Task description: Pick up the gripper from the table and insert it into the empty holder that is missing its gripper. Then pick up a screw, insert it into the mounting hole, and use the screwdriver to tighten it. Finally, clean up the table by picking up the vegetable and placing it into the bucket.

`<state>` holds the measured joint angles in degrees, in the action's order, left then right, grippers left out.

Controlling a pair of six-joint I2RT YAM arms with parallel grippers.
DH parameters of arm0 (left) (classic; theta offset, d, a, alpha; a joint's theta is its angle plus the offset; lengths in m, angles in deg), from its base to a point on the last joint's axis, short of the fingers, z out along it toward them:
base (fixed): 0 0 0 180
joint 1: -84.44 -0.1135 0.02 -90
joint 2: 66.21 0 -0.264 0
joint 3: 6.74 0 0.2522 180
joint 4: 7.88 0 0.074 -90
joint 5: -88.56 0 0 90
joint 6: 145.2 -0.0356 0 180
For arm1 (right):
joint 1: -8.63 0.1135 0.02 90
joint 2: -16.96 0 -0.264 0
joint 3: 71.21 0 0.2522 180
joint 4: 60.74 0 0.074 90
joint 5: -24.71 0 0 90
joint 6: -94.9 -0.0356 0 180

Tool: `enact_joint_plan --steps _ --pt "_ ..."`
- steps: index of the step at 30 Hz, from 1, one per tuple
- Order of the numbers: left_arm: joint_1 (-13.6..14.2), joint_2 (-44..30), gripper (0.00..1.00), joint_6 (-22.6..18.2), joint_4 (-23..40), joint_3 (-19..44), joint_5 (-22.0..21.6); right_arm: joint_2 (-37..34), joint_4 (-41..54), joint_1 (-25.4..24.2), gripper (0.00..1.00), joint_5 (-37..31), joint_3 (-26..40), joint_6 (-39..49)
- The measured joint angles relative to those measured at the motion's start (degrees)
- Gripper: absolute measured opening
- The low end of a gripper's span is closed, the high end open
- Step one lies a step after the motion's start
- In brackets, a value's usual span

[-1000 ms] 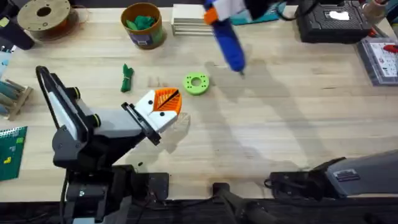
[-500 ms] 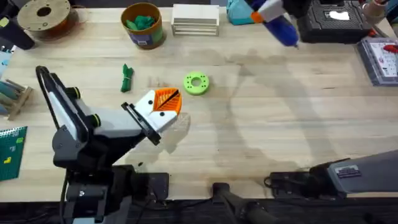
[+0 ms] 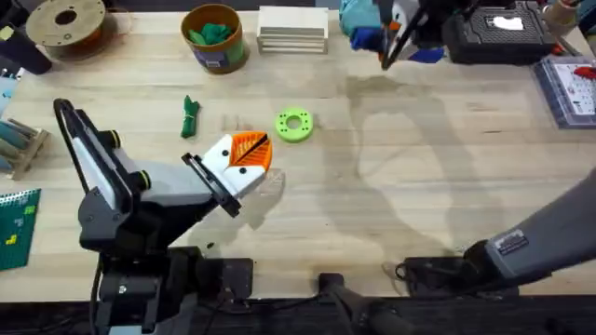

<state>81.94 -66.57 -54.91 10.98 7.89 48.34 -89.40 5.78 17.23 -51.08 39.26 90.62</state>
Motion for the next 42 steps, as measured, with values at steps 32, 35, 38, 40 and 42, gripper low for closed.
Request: enact_joint_plan --steps 32,35,38,40,42 --pt "0.02 0.00 0.006 0.02 0.00 0.00 0.00 -16.08 -2.12 -0.04 0.027 -6.82 0.07 9.29" --pt "0.00 0.00 0.006 0.00 0.00 0.00 0.00 -16.35 -2.21 -0.04 0.243 -7.15 0.18 9.47" --pt "0.00 0.00 0.006 0.00 0.00 0.00 0.00 -16.49 -2.56 -0.04 0.485 -7.12 0.46 9.40" --pt "0.00 0.00 0.006 0.00 0.00 0.00 0.00 -16.49 -2.58 -0.07 0.737 -7.13 0.85 9.43" --pt "0.00 0.00 0.006 0.00 0.00 0.00 0.00 -16.49 -2.69 -0.15 0.963 -7.11 1.21 9.59"
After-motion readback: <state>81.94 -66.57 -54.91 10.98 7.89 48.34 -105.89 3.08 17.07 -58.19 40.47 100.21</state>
